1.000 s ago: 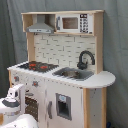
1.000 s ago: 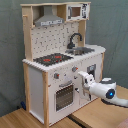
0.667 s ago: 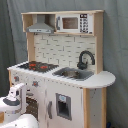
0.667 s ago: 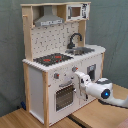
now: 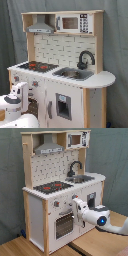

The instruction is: Play with the kitchen

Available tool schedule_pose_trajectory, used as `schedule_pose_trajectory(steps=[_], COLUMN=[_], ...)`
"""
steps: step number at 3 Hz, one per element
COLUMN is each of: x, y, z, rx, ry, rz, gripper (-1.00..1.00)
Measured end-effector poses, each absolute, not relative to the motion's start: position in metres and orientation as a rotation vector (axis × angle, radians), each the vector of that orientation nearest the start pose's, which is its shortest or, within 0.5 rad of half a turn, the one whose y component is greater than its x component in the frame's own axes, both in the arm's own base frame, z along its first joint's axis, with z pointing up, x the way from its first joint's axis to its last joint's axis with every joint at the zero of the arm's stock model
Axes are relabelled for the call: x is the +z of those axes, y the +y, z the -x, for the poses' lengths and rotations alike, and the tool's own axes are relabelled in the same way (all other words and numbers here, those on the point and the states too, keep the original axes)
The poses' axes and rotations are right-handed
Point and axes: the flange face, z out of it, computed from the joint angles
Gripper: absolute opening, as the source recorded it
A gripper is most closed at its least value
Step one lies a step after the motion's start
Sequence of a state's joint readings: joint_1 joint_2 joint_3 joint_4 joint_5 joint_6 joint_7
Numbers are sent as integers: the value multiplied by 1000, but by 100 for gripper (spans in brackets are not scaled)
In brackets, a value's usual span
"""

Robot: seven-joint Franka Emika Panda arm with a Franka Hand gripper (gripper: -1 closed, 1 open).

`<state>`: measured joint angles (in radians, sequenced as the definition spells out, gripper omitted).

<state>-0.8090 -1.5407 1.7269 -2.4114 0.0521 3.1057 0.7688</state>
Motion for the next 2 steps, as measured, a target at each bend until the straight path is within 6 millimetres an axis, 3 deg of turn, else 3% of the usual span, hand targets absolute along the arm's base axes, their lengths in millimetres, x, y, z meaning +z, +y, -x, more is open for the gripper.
schedule_pose_trajectory(steps=[1, 2], x=[256, 256], y=[413, 419], z=[-339, -323], rx=[1540, 1521], ry=[709, 668], rz=[-1844, -1844], gripper=[-100, -100])
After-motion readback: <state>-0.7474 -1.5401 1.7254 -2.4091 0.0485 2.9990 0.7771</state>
